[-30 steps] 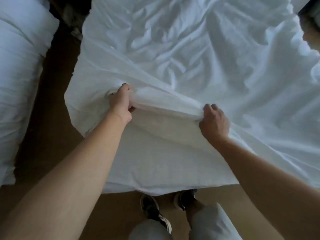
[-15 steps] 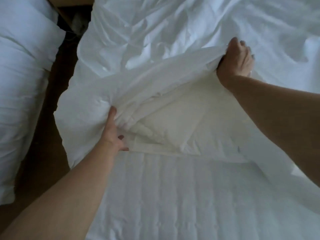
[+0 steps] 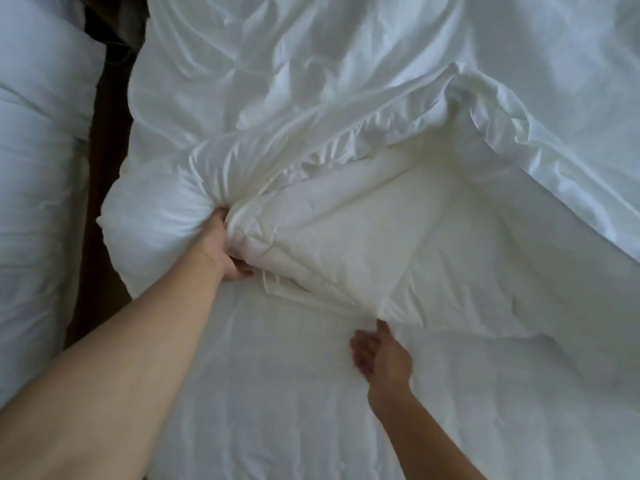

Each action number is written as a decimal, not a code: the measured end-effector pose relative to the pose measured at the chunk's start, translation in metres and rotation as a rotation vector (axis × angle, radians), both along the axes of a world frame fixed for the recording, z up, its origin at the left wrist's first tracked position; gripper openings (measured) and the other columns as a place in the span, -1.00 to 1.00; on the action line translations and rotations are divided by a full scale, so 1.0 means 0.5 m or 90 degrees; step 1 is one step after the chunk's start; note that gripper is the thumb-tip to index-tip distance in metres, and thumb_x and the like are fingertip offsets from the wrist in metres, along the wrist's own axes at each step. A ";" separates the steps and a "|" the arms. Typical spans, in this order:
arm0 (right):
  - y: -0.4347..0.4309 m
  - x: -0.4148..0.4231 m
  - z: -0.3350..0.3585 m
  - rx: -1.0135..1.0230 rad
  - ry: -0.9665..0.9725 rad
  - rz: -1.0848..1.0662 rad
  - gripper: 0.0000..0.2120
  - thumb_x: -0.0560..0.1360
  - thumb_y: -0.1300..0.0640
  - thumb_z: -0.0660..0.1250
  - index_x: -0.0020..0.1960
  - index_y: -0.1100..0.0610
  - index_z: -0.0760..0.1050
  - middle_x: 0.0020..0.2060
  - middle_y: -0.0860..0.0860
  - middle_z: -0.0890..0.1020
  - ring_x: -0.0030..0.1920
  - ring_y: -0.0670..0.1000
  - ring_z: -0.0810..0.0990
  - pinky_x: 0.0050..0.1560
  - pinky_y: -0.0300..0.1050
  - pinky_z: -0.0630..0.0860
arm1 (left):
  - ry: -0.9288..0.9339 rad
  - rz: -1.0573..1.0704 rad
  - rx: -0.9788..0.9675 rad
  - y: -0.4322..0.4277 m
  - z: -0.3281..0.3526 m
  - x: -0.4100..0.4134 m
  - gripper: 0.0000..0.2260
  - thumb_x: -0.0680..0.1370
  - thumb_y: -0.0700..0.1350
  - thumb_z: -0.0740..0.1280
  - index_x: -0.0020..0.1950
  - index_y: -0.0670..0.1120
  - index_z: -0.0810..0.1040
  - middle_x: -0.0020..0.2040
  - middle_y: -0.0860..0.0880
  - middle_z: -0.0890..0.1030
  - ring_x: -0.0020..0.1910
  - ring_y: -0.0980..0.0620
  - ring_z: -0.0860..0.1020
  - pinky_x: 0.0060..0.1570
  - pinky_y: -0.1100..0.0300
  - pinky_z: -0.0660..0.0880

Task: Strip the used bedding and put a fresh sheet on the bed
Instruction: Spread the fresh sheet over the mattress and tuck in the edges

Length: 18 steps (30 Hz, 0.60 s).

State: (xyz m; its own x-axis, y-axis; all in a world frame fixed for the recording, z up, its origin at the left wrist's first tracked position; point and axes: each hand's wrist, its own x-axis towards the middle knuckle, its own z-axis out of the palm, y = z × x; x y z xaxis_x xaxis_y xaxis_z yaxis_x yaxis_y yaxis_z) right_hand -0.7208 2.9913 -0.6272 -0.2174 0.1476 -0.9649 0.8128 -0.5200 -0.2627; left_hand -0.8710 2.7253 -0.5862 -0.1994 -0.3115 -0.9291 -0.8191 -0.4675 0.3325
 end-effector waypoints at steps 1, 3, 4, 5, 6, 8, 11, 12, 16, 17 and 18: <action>0.006 -0.034 -0.023 0.075 0.013 -0.079 -0.81 0.62 0.13 0.29 0.11 0.23 0.57 0.00 0.23 0.70 -0.13 0.17 0.68 -0.17 -0.02 0.62 | 0.014 -0.002 0.022 0.004 -0.005 -0.002 -0.51 0.42 0.28 0.32 0.22 0.06 0.68 0.14 -0.06 0.71 0.15 -0.13 0.64 0.19 -0.07 0.52; 0.013 -0.091 -0.046 0.233 0.012 0.007 -0.75 0.64 0.14 0.20 0.25 0.18 0.54 0.15 0.16 0.64 0.11 0.15 0.64 0.07 0.00 0.61 | 0.075 0.013 0.048 0.013 -0.017 -0.005 -0.57 0.51 0.19 0.27 0.29 0.05 0.65 0.19 -0.03 0.69 0.18 -0.10 0.64 0.21 -0.04 0.55; 0.014 -0.106 -0.037 0.272 -0.019 0.039 -0.71 0.65 0.10 0.20 0.31 0.15 0.51 0.24 0.11 0.59 0.25 0.12 0.58 0.21 -0.04 0.53 | 0.130 0.034 0.051 0.020 -0.023 0.000 -0.57 0.56 0.13 0.22 0.35 0.02 0.61 0.25 -0.05 0.66 0.23 -0.10 0.62 0.26 -0.05 0.53; 0.010 -0.101 -0.034 0.336 -0.067 0.186 -0.67 0.64 0.04 0.22 0.35 0.13 0.47 0.31 0.07 0.54 0.34 0.09 0.51 0.29 -0.10 0.45 | 0.184 0.054 0.041 0.030 -0.027 0.007 -0.57 0.60 0.08 0.18 0.41 -0.02 0.56 0.32 -0.07 0.62 0.29 -0.11 0.58 0.34 -0.08 0.48; 0.008 -0.099 -0.036 0.399 -0.045 0.282 -0.61 0.63 0.00 0.23 0.40 0.13 0.42 0.37 0.07 0.49 0.39 0.07 0.47 0.31 -0.14 0.42 | 0.222 0.076 0.026 0.040 -0.030 0.020 -0.57 0.62 0.04 0.16 0.43 -0.05 0.54 0.35 -0.09 0.59 0.33 -0.13 0.56 0.38 -0.12 0.44; 0.015 -0.106 -0.052 0.320 -0.004 0.215 -0.61 0.67 0.08 0.18 0.44 0.21 0.36 0.40 0.16 0.46 0.27 0.08 0.53 0.13 -0.27 0.52 | 0.254 0.110 -0.015 0.052 -0.038 0.056 -0.61 0.62 -0.01 0.22 0.39 -0.11 0.56 0.33 -0.12 0.60 0.31 -0.15 0.57 0.35 -0.16 0.47; 0.015 -0.076 -0.030 0.276 0.012 0.173 -0.69 0.64 0.19 0.22 0.35 0.25 0.41 0.22 0.17 0.58 0.04 0.06 0.60 -0.21 -0.25 0.47 | 0.211 0.062 -0.071 0.052 -0.032 0.113 -0.70 0.59 0.08 0.28 0.22 -0.06 0.57 0.21 -0.03 0.61 0.13 -0.08 0.61 0.08 -0.04 0.57; 0.016 -0.047 -0.031 0.292 0.026 0.194 -0.65 0.63 0.11 0.27 0.36 0.23 0.38 0.18 0.11 0.60 0.07 0.05 0.61 -0.17 -0.20 0.44 | 0.206 0.040 -0.061 0.045 -0.028 0.133 -0.71 0.59 0.08 0.28 0.21 -0.04 0.56 0.20 -0.03 0.60 0.10 -0.07 0.60 0.07 0.00 0.56; 0.021 0.080 -0.009 0.272 0.028 0.008 -0.57 0.64 -0.18 0.17 0.00 0.21 0.50 -0.25 0.13 0.58 -0.37 0.06 0.58 -0.45 -0.16 0.46 | 0.153 -0.017 -0.103 -0.021 -0.007 0.192 -0.80 0.63 -0.14 0.24 0.21 -0.08 0.55 0.05 -0.09 0.59 -0.06 0.07 0.66 0.02 0.18 0.60; 0.015 0.103 -0.006 0.236 -0.005 0.001 -0.56 0.65 -0.17 0.15 -0.06 0.21 0.48 -0.32 0.13 0.56 -0.43 0.05 0.54 -0.48 -0.15 0.46 | 0.139 -0.003 -0.110 -0.036 -0.003 0.201 -0.80 0.62 -0.15 0.23 0.17 -0.10 0.59 0.04 -0.11 0.59 0.01 0.02 0.66 0.06 0.14 0.61; 0.012 0.116 0.002 0.211 -0.010 -0.002 -0.60 0.66 -0.14 0.16 -0.06 0.20 0.47 -0.35 0.12 0.54 -0.47 0.04 0.53 -0.49 -0.15 0.49 | 0.135 0.003 -0.118 -0.047 0.004 0.214 -0.82 0.61 -0.14 0.22 0.09 -0.10 0.61 0.03 -0.10 0.59 0.06 -0.04 0.63 0.06 0.12 0.60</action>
State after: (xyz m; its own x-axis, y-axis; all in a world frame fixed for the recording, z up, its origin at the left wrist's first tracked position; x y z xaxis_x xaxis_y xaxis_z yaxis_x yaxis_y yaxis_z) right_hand -0.6628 2.9975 -0.6261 -0.2014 0.4543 -0.8678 0.8168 -0.4111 -0.4048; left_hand -0.7641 2.7016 -0.5842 -0.3819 -0.4732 -0.7939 -0.7200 -0.3862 0.5765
